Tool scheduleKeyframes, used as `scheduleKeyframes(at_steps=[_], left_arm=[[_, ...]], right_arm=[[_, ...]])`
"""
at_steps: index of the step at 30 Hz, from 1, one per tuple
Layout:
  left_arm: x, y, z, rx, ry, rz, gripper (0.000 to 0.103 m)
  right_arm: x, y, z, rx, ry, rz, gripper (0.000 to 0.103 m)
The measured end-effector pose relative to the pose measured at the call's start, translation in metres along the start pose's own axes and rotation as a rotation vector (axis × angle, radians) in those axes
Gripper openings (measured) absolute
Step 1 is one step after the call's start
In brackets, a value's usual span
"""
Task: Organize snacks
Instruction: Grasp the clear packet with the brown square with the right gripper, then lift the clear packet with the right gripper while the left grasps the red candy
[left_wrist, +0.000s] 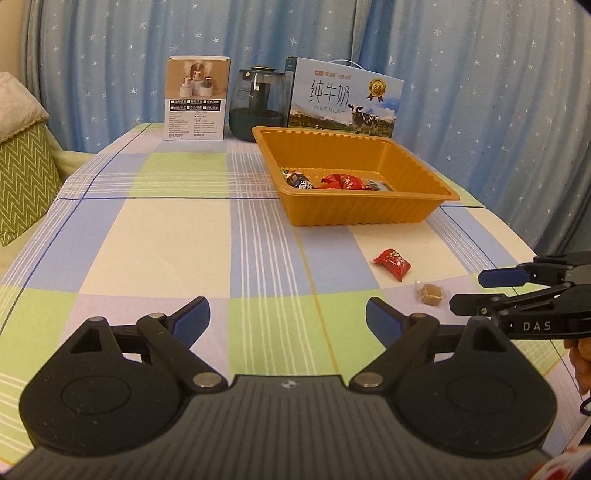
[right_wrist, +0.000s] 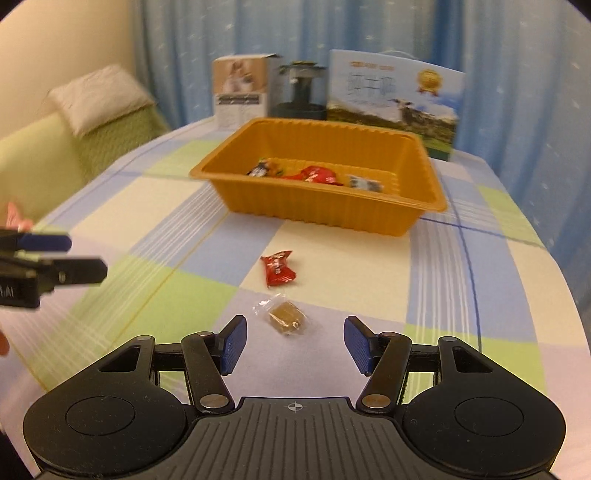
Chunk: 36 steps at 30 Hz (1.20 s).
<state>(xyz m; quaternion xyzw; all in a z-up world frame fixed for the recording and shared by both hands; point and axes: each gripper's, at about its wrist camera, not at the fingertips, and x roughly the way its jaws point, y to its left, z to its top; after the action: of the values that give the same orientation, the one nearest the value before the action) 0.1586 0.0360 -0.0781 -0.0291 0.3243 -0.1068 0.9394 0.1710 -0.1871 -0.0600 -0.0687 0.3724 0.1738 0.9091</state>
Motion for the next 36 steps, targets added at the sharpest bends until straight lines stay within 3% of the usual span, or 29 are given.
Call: scheduleKeyframes(at_steps=[11,14,25,28,36], left_arm=[[0.007,0.005,0.002,-0.063,0.051,-0.032,0.091],[0.008,0.004,0.002,-0.071,0.060,-0.046,0.091],[0.015,-0.001,0.001,-0.079,0.077,-0.070,0.091],[0.016,-0.002,0.000,-0.078,0.082,-0.074,0.091],[0.021,-0.011,0.002,-0.045,0.099,-0.087,0.091]], right_arm=[[0.022,-0.003,0.005,-0.096,0.044,0.074,0.059],[0.030,-0.004,0.006,-0.113,0.056,0.089,0.049],[0.048,-0.009,0.009,-0.140,0.064,0.127,0.034],[0.047,-0.005,0.009,-0.151,0.067,0.136,0.023],[0.033,-0.002,0.010,-0.098,0.077,0.067,0.021]])
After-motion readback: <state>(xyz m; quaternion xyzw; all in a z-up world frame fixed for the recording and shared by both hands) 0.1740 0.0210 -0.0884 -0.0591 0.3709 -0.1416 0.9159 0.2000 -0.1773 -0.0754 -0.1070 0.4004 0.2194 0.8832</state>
